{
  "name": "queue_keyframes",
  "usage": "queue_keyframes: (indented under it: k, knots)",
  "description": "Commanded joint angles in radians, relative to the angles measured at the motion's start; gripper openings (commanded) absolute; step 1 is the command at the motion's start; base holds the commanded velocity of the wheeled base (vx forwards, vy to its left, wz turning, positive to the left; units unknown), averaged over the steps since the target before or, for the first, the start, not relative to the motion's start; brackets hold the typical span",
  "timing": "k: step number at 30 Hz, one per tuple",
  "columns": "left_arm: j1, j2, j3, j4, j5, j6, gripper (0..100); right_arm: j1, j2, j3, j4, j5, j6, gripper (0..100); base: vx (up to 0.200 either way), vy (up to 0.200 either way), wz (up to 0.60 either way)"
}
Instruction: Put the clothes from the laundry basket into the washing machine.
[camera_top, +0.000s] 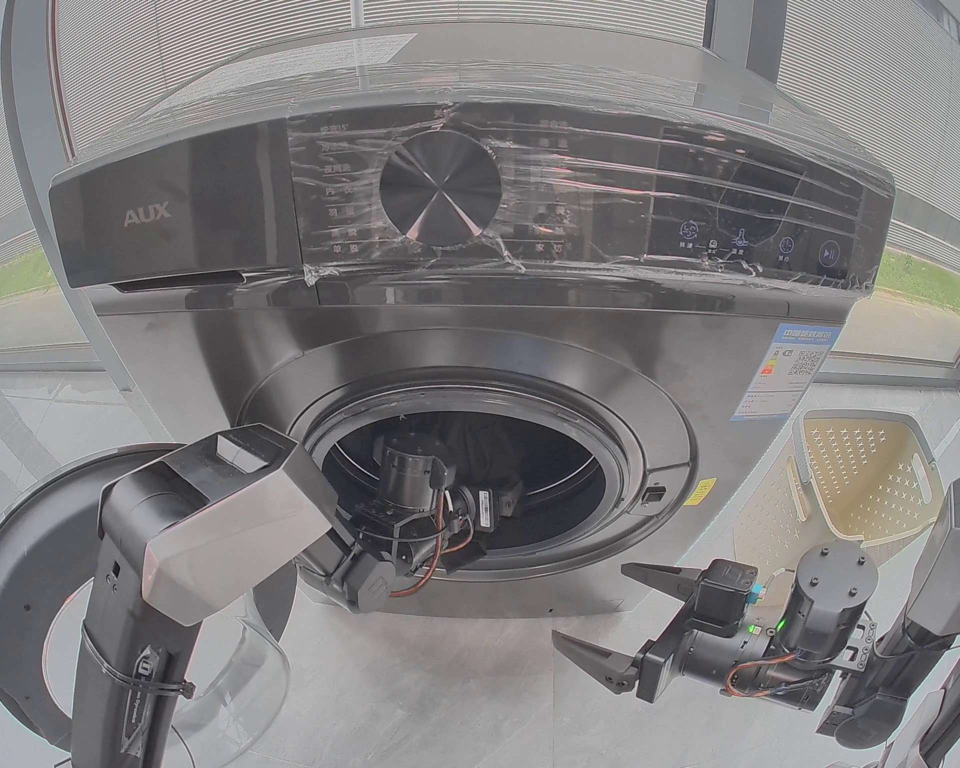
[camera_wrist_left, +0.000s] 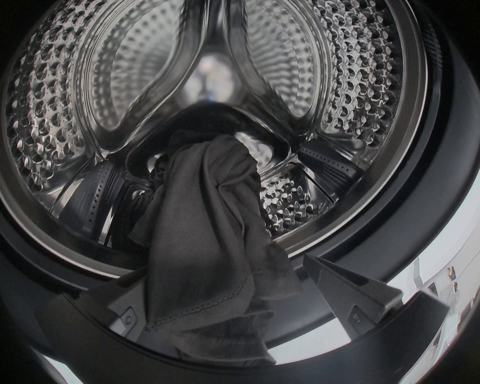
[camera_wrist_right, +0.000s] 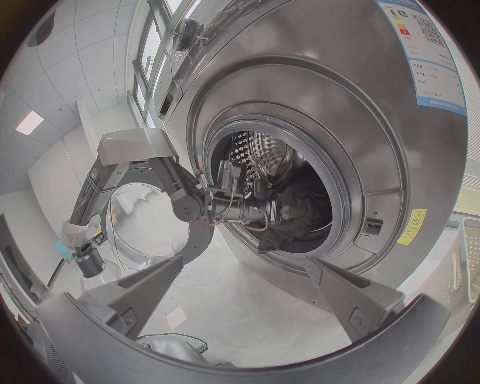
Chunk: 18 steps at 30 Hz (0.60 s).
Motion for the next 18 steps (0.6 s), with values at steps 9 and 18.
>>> queue_keyframes:
  k: [9,18]
  knots:
    - [-0.006,0.035,0.030,0.012,-0.003,0.028,100,0.001,0.000,0.004,-0.001,0.000,0.000,100,0.000,0.000,0.00]
    - [-0.006,0.036,0.013,0.015,0.003,0.030,0,0.001,-0.003,0.001,-0.001,0.000,-0.001,100,0.000,0.000,0.00]
